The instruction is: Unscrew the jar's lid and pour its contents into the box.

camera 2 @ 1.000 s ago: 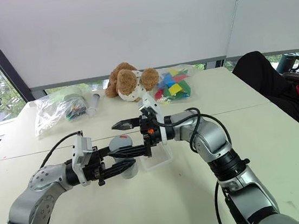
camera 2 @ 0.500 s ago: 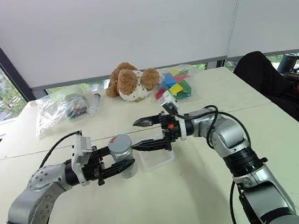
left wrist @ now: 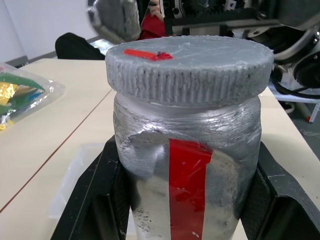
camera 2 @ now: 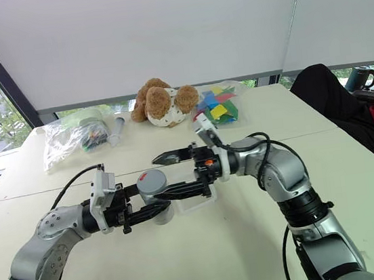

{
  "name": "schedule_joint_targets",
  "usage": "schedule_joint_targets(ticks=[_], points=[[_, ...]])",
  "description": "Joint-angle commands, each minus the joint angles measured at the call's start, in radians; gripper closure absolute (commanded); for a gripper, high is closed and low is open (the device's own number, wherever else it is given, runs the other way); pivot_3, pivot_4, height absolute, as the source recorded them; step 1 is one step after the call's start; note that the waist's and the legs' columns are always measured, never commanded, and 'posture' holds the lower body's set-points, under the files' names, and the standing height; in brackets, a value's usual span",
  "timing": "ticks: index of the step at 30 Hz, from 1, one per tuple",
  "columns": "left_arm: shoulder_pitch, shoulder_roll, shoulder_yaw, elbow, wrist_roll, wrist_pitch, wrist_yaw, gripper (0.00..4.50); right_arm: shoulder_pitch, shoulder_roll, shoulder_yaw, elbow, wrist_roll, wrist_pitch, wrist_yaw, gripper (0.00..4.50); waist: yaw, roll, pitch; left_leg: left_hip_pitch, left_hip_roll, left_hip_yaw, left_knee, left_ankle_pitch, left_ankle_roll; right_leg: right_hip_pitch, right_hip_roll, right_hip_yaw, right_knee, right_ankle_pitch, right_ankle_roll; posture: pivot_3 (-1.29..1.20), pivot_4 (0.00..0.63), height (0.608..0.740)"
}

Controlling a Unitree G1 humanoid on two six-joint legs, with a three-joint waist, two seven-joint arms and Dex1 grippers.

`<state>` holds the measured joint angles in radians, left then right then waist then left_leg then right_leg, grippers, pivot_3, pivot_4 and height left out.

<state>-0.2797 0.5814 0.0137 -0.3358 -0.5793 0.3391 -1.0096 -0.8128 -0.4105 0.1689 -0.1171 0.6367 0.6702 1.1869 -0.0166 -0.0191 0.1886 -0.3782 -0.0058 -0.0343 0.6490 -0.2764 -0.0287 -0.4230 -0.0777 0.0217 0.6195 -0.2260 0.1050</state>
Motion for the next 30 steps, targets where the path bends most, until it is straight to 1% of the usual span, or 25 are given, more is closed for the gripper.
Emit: schedule_joint_targets(ticks=[1, 6, 13, 26, 30], points=[[-0.005, -0.004, 0.003, -0.038, -0.006, -0.014, 0.005, 2.40, -0.045, 0.019, 0.019, -0.030, -0.023, -0.011, -0.033, 0.05, 0.001, 0.000, 0.000, 0.000, 0.000, 0.000, 0.000, 0.000, 0.000, 0.000, 0.000, 0.000, 0.000, 0.000, 0.000, 0.00, 0.150, 0.740], [-0.009, -0.007, 0.000, -0.033, -0.006, -0.016, 0.005, 2.40, -0.077, 0.064, 0.043, -0.002, -0.054, -0.016, -0.076, 0.05, 0.001, 0.000, 0.000, 0.000, 0.000, 0.000, 0.000, 0.000, 0.000, 0.000, 0.000, 0.000, 0.000, 0.000, 0.000, 0.00, 0.150, 0.740], [-0.006, -0.012, -0.004, -0.037, -0.007, -0.015, 0.007, 2.40, -0.113, 0.100, 0.045, 0.064, -0.088, -0.041, -0.092, 0.05, 0.000, 0.000, 0.000, 0.000, 0.000, 0.000, 0.000, 0.000, 0.000, 0.000, 0.000, 0.000, 0.000, 0.000, 0.000, 0.00, 0.150, 0.740], [-0.004, -0.011, 0.001, -0.042, -0.008, -0.011, 0.010, 2.40, -0.080, 0.052, 0.032, 0.154, -0.128, -0.113, -0.041, 0.05, 0.000, 0.000, 0.000, 0.000, 0.000, 0.000, 0.000, 0.000, 0.000, 0.000, 0.000, 0.000, 0.000, 0.000, 0.000, 0.00, 0.150, 0.740], [-0.005, -0.008, 0.003, -0.040, -0.009, -0.013, 0.008, 2.40, -0.072, 0.035, 0.023, 0.162, -0.115, -0.123, -0.012, 0.05, 0.000, 0.000, 0.000, 0.000, 0.000, 0.000, 0.000, 0.000, 0.000, 0.000, 0.000, 0.000, 0.000, 0.000, 0.000, 0.00, 0.150, 0.740]])
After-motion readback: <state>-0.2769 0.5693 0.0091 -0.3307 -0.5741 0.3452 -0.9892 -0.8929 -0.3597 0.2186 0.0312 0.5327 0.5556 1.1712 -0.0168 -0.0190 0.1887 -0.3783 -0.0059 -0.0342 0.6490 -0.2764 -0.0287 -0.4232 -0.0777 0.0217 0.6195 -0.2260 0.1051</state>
